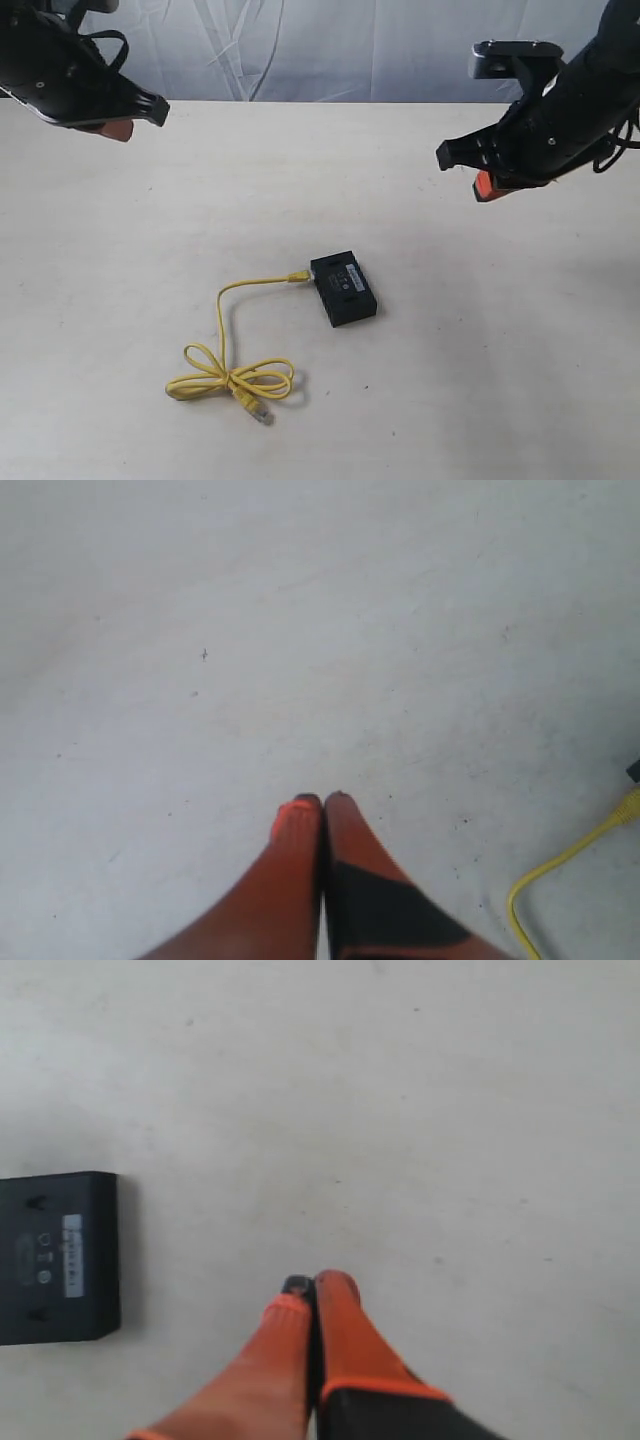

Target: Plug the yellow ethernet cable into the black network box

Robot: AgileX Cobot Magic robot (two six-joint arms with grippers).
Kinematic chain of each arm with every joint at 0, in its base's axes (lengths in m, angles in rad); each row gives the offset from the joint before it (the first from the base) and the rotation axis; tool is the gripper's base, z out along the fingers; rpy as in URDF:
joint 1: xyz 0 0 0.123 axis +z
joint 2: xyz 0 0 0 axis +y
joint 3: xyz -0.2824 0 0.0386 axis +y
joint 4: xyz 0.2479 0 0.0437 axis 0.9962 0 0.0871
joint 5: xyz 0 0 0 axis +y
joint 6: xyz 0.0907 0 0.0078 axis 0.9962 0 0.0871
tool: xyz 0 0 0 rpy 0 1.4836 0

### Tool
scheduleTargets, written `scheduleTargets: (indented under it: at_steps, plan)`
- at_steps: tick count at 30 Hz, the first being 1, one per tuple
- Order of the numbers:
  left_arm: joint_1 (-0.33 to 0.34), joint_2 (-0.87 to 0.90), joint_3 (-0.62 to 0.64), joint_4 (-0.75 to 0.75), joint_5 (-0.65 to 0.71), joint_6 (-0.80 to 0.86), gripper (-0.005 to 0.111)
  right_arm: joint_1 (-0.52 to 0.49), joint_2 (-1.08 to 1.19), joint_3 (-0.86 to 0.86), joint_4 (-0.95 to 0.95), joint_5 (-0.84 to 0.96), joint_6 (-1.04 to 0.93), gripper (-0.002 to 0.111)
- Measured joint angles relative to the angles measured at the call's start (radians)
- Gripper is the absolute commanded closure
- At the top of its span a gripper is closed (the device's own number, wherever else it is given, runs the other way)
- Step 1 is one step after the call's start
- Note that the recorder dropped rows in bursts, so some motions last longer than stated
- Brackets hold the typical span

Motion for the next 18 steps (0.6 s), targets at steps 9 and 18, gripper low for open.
scheduleTargets:
  at_steps: [9,18]
  plan:
    - [0.002,-0.060,0.033,0.055,-0.011,-0.035,0.107,-0.128,-0.086,0.064,-0.054,0.003,0.073,0.108]
    - [0.006,-0.068,0.079,0.099,-0.043,-0.066,0.107,-0.240,-0.230,0.147,-0.074,-0.037,0.078,0.108]
